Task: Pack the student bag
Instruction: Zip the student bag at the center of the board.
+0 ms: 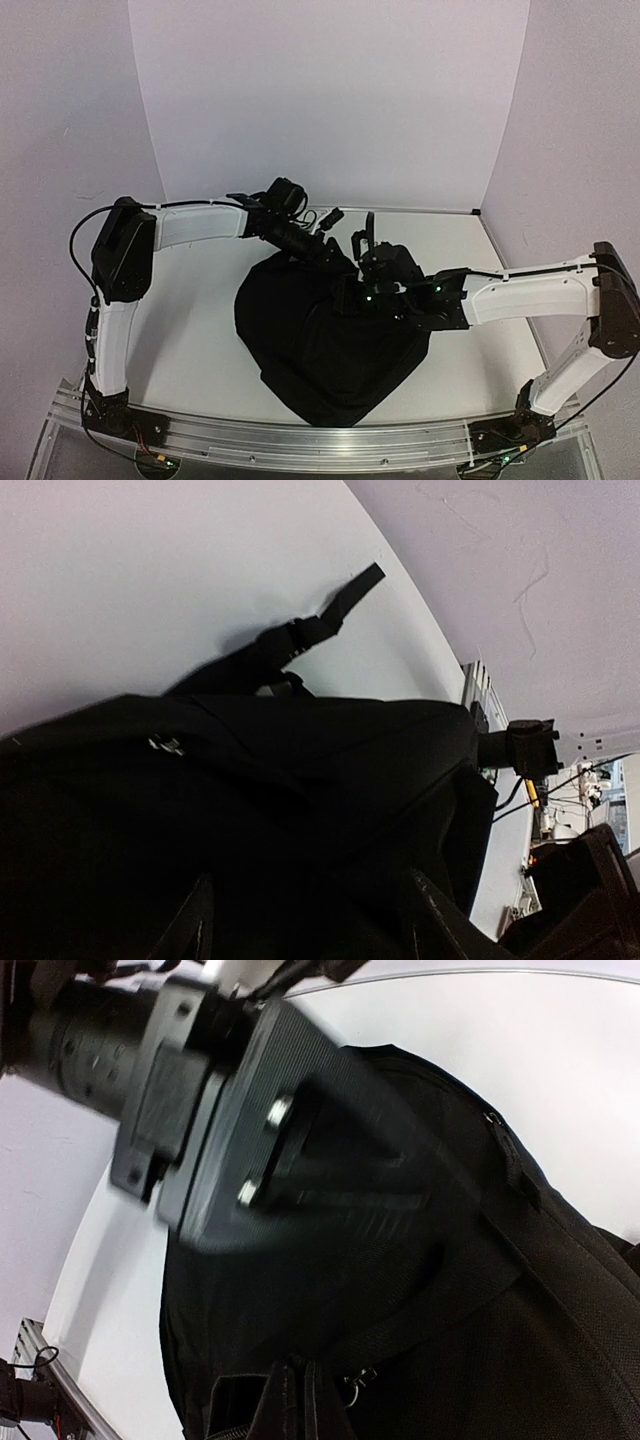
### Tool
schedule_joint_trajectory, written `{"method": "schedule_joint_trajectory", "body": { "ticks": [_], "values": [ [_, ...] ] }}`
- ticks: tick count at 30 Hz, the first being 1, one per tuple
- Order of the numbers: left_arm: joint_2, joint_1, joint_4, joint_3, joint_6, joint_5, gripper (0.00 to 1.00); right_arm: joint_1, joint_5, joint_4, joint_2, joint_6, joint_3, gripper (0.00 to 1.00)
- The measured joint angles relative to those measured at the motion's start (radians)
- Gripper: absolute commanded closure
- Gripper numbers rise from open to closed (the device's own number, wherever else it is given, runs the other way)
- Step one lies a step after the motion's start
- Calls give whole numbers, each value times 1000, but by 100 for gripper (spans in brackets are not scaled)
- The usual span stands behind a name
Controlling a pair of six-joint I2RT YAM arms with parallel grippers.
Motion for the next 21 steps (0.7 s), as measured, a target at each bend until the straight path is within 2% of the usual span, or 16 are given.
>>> {"method": "schedule_joint_trajectory", "body": {
  "ticks": [3,7,10,14,21],
  "values": [
    [-26,-20,-19,-25,3,10,39,0,2,6,-15,5,-16,100],
    [-39,-36,-48,-25,19,22,53,0,1,12,-26,6,-28,100],
    [-39,-38,-62,-24,27,29,58,0,1,16,-35,6,-34,100],
    [-32,-39,-98,2,44,39,73,0,0,17,-46,4,-41,100],
    [0,-40,-93,19,27,75,76,-2,-33,16,-38,-28,-39,100]
  ]
}}
